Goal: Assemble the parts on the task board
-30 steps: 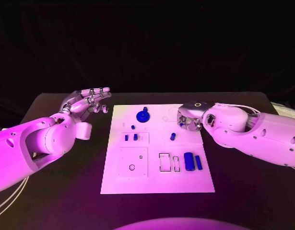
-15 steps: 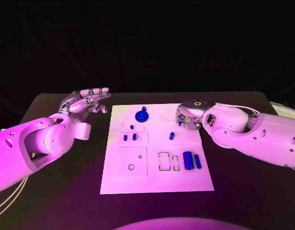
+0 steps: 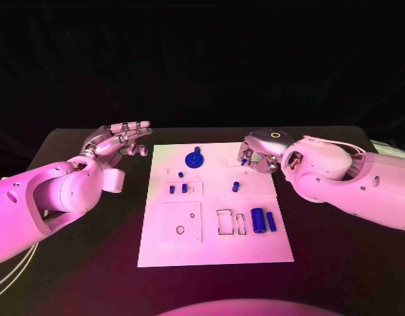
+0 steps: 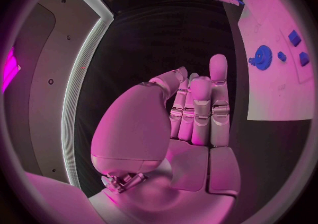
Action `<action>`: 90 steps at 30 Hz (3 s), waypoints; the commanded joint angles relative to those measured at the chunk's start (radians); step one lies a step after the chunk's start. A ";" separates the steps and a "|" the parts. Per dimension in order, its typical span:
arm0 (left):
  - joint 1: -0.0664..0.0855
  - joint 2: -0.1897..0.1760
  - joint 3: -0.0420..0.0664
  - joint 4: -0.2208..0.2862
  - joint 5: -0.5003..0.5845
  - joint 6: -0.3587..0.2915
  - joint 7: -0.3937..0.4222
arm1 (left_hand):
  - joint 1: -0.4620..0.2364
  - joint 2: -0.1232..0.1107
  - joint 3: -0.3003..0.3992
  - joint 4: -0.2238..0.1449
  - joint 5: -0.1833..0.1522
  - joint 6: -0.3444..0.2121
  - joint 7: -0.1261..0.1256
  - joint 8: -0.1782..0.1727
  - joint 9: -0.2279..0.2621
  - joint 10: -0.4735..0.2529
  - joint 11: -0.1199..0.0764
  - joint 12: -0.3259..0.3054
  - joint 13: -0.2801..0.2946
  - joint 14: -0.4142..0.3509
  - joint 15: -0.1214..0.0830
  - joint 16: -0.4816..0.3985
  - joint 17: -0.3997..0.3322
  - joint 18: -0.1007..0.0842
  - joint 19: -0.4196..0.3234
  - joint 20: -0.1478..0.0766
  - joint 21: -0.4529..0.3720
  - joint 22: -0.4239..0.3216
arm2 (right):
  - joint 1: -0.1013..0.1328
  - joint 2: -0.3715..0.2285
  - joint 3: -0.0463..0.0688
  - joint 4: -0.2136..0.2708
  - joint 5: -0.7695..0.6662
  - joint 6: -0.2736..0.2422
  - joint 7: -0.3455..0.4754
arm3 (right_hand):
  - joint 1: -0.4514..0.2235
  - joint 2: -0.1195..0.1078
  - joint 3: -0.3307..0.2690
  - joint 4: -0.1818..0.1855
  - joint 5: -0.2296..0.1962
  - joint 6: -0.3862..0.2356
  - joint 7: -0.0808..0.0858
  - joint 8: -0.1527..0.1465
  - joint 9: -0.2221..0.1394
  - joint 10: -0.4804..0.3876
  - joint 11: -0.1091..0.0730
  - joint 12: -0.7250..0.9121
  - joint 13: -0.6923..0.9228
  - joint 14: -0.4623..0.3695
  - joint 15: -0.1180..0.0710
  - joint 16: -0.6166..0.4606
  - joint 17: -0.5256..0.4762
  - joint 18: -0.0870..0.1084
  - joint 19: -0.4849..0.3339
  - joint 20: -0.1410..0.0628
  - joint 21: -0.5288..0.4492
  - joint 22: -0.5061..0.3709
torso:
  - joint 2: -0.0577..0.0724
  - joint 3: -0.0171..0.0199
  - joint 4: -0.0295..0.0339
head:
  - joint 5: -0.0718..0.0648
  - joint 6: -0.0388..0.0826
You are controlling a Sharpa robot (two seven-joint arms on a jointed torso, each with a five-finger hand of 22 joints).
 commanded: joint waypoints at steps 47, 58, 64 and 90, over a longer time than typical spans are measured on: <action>0.000 0.008 0.000 0.022 0.004 0.045 -0.013 | -0.005 -0.003 -0.010 -0.002 0.005 -0.012 0.002 0.005 -0.002 -0.011 0.001 0.006 0.000 -0.010 0.003 -0.005 -0.006 0.008 -0.007 -0.001 -0.006 -0.003 | -0.127 0.222 -0.027 0.055 0.005 0.091 0.053 | -0.012 -0.002 0.009 -0.011 0.002 -0.004 0.011 -0.012 0.004 0.021 -0.017 -0.015 -0.005 0.058 -0.003 0.005 0.001 -0.012 0.004 0.001 0.005 -0.002 | 0.000 0.0004 -0.0003 | 0.082 -0.030; 0.000 0.009 0.000 0.023 0.004 0.051 -0.018 | -0.005 -0.003 -0.011 -0.002 0.005 -0.012 0.003 0.005 -0.002 -0.012 0.001 0.007 0.000 -0.010 0.003 -0.006 -0.008 0.008 -0.007 -0.001 -0.006 -0.003 | -0.128 0.234 -0.029 0.045 0.003 0.106 0.051 | -0.014 -0.003 0.009 -0.012 0.002 -0.004 0.012 -0.012 0.004 0.021 -0.017 -0.015 -0.005 0.058 -0.002 0.006 0.001 -0.012 0.004 0.001 0.005 -0.001 | 0.001 -0.0006 0.0012 | 0.082 -0.033; 0.000 0.009 0.000 0.023 0.004 0.053 -0.020 | -0.004 -0.003 -0.012 -0.003 0.005 -0.013 0.003 0.005 -0.002 -0.013 0.001 0.007 -0.001 -0.012 0.003 -0.007 -0.010 0.008 -0.008 -0.001 -0.007 -0.004 | -0.130 0.242 -0.031 0.041 0.003 0.118 0.049 | -0.015 -0.003 0.008 -0.012 0.002 -0.004 0.012 -0.013 0.005 0.020 -0.016 -0.016 -0.005 0.058 -0.002 0.006 0.001 -0.012 0.004 0.001 0.005 -0.001 | 0.000 -0.0012 0.0007 | 0.082 -0.035; 0.000 0.008 0.000 0.022 0.004 0.062 -0.032 | -0.005 -0.002 -0.014 -0.004 0.005 -0.016 0.004 0.006 -0.003 -0.015 0.002 0.008 -0.001 -0.016 0.004 -0.008 -0.014 0.008 -0.009 0.000 -0.008 -0.005 | -0.130 0.211 -0.034 0.053 0.001 0.018 0.013 | -0.083 -0.051 -0.076 -0.003 0.004 -0.237 0.062 -0.019 -0.039 -0.209 0.042 0.006 -0.021 0.040 0.046 -0.030 -0.057 0.009 -0.050 0.049 -0.067 -0.106 | -0.001 0.0003 -0.0005 | 0.080 -0.030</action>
